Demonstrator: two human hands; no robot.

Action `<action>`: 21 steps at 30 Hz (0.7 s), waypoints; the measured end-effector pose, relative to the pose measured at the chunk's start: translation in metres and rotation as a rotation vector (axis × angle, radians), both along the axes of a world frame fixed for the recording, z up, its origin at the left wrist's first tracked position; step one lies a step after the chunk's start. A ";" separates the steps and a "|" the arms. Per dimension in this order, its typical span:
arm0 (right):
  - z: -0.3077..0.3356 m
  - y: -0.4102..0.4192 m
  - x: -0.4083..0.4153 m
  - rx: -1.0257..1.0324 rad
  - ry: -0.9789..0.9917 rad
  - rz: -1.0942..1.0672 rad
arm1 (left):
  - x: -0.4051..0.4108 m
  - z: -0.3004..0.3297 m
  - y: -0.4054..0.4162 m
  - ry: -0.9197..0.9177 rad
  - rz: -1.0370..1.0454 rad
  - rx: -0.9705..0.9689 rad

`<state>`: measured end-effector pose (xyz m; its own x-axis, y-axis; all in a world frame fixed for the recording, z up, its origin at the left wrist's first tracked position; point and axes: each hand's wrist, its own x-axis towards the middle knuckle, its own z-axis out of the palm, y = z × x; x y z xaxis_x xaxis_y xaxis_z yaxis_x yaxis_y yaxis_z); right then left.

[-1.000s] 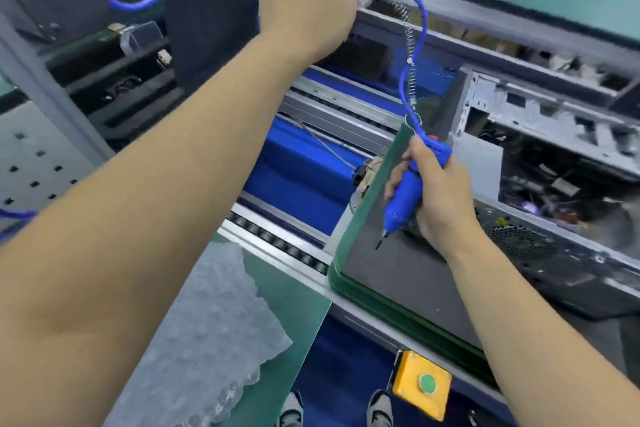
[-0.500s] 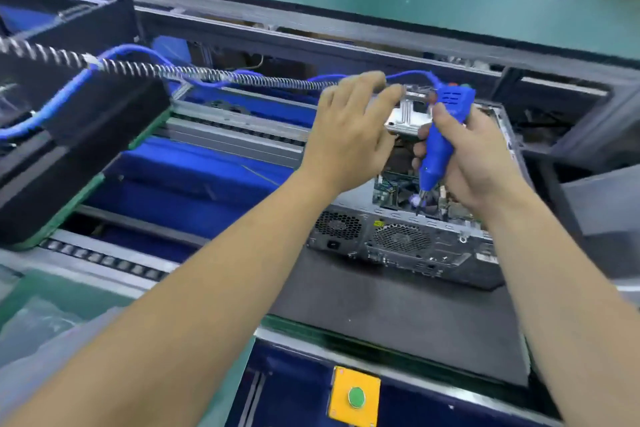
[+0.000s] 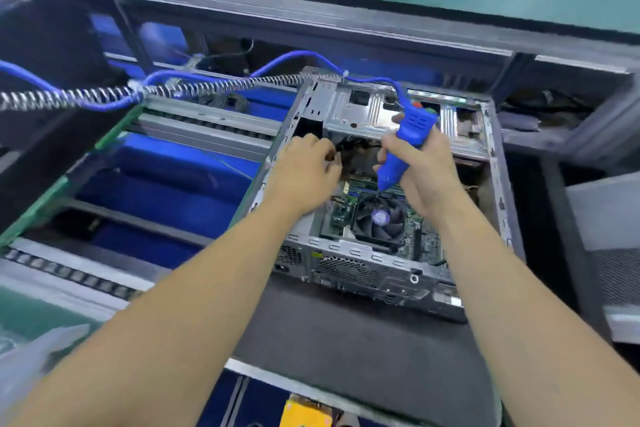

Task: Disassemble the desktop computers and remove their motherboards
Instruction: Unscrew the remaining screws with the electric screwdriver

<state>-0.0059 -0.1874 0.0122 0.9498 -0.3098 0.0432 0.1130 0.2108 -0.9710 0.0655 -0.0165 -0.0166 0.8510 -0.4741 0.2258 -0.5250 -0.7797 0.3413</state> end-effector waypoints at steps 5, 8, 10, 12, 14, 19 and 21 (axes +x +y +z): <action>-0.004 0.002 0.022 0.189 0.059 0.065 | -0.001 -0.002 -0.001 0.011 0.030 0.005; -0.003 0.007 0.033 0.293 0.048 0.017 | 0.001 -0.001 0.000 0.039 0.029 0.024; -0.006 0.010 0.037 0.320 0.038 -0.014 | 0.001 -0.002 0.000 0.045 0.014 0.026; -0.012 0.015 0.038 0.355 0.020 -0.055 | 0.000 -0.003 -0.001 0.050 0.012 0.017; -0.017 0.019 0.041 0.386 0.005 -0.066 | 0.001 -0.004 -0.001 0.039 0.006 0.025; -0.027 0.028 0.047 0.250 0.030 -0.052 | 0.001 -0.004 -0.001 0.027 0.006 0.047; -0.032 0.029 0.048 0.177 0.049 -0.046 | 0.001 -0.005 -0.002 0.010 0.001 0.061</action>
